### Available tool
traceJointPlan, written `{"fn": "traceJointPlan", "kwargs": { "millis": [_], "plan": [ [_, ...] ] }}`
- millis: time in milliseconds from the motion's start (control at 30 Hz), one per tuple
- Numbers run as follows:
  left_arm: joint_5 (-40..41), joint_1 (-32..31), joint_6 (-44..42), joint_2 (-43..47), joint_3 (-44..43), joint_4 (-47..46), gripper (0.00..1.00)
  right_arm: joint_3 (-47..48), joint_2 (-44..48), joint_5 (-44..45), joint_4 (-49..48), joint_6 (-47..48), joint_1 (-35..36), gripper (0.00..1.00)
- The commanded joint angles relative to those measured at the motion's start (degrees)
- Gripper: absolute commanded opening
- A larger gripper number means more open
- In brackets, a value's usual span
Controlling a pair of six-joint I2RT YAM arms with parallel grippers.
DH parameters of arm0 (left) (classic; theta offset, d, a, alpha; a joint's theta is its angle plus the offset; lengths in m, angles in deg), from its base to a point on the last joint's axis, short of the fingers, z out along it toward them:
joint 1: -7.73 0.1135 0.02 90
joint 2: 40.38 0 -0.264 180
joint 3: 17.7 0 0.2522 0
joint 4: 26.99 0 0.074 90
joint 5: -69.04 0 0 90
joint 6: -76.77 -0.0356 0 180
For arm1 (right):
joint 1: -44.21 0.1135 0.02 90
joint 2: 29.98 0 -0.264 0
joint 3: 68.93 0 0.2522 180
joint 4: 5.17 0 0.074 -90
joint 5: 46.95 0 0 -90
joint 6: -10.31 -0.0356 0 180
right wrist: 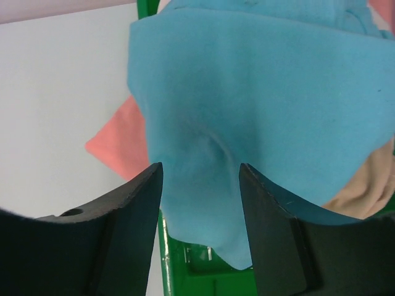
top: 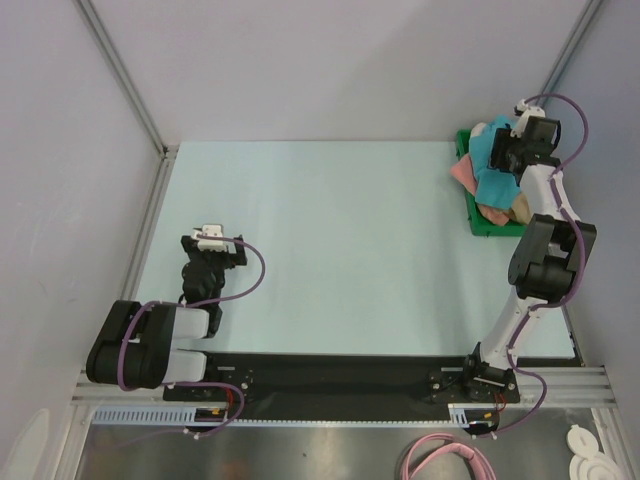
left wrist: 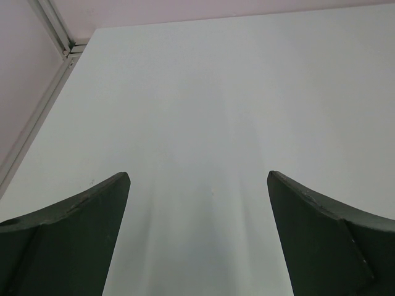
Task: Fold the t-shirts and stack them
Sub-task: Grab the tshirt from the pile
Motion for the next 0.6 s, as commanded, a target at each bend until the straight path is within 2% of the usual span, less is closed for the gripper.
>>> {"fn": "traceJointPlan", "kwargs": {
  "millis": [0,233,267,300,367,567],
  "plan": [
    [-0.68,0.53,0.27,0.18,-1.43,-2.26,1.00,0.53,-0.99,4.25,-3.27,2.23,-0.24,0.59],
    [-0.68,0.53,0.27,0.18,-1.43,-2.26,1.00,5.97,-7.32,7.51,1.12,2.94,-0.33,0.57],
    [-0.68,0.53,0.19,0.26,-1.43,-2.26,1.00,6.42,-7.85,7.42,1.82,3.03,-0.42,0.51],
    [-0.68,0.53,0.27,0.26,-1.43,-2.35,1.00,6.86,-8.63,7.33,2.18,2.85,-0.50,0.27],
    [-0.68,0.53,0.36,0.18,-1.43,-2.26,1.00,6.95,-8.47,7.07,2.18,2.06,-0.86,0.13],
    [-0.68,0.53,0.36,0.26,-1.43,-2.26,1.00,1.51,-1.10,7.51,-2.03,2.32,-0.77,0.00]
  ]
}}
